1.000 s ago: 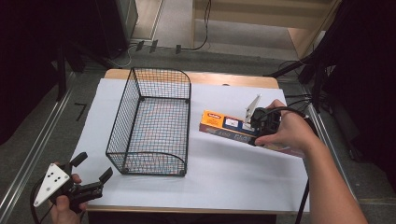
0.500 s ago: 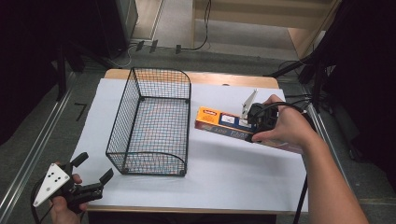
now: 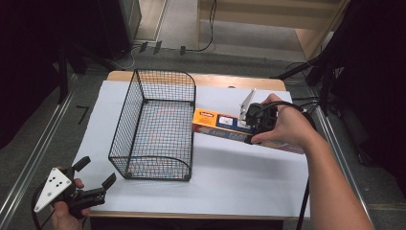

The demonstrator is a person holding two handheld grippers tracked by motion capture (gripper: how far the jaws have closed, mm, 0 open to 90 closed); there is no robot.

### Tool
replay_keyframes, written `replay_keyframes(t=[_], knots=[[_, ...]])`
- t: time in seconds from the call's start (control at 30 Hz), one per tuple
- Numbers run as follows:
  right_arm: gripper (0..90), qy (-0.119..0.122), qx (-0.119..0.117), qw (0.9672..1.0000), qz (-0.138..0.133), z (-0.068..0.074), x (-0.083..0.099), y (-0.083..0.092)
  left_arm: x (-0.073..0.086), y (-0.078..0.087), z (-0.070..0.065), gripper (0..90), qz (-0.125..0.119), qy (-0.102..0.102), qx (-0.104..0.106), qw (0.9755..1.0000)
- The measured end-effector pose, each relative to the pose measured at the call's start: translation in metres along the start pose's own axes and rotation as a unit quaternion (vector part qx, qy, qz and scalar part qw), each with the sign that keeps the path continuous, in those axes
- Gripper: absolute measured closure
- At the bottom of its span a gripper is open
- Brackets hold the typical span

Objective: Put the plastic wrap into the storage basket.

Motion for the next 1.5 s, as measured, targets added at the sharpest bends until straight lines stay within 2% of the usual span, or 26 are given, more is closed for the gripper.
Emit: replay_keyframes(t=[0.17,0.27,0.47,0.5,0.9,0.97,1.27,1.5], knots=[[41.5,0.001,-0.003,1.0,0.004,0.004,-0.011,-0.001,0.0,0.0,-0.001,1.5,0.0,0.0,0.001,1.0],[41.5,0.015,-0.004,0.9999,0.001,0.004,-0.019,-0.004,0.0,-0.001,-0.001,1.5,0.002,-0.001,0.003,1.0],[41.5,0.02,-0.01,0.9997,-0.006,0.008,-0.035,-0.007,0.0,-0.001,-0.001,1.4,0.0,0.0,0.005,1.0],[41.5,0.029,-0.01,0.9995,-0.007,0.009,-0.043,-0.009,0.0,0.0,-0.001,1.5,0.0,0.0,0.004,1.0],[41.4,0.04,-0.02,0.999,-0.001,0.019,-0.084,-0.016,-0.001,0.0,-0.002,1.5,-0.001,-0.002,0.008,1.0],[41.4,0.051,-0.019,0.9985,-0.004,0.02,-0.091,-0.017,-0.001,0.0,-0.002,1.4,0.0,0.0,0.007,1.0],[41.5,0.062,-0.021,0.9978,0.009,0.025,-0.116,-0.023,-0.001,0.0,-0.002,1.5,0.0,0.0,0.008,1.0],[41.4,0.06,-0.023,0.9977,0.02,0.028,-0.131,-0.031,-0.001,0.001,-0.001,1.5,-0.002,0.001,0.008,1.0]])
Point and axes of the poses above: each handheld gripper's, and its own axes: y roughly backward along the jaws, x roughly out of its underside, z roughly to its left, the point moved 8 cm from there along -y, roughly forward along the jaws
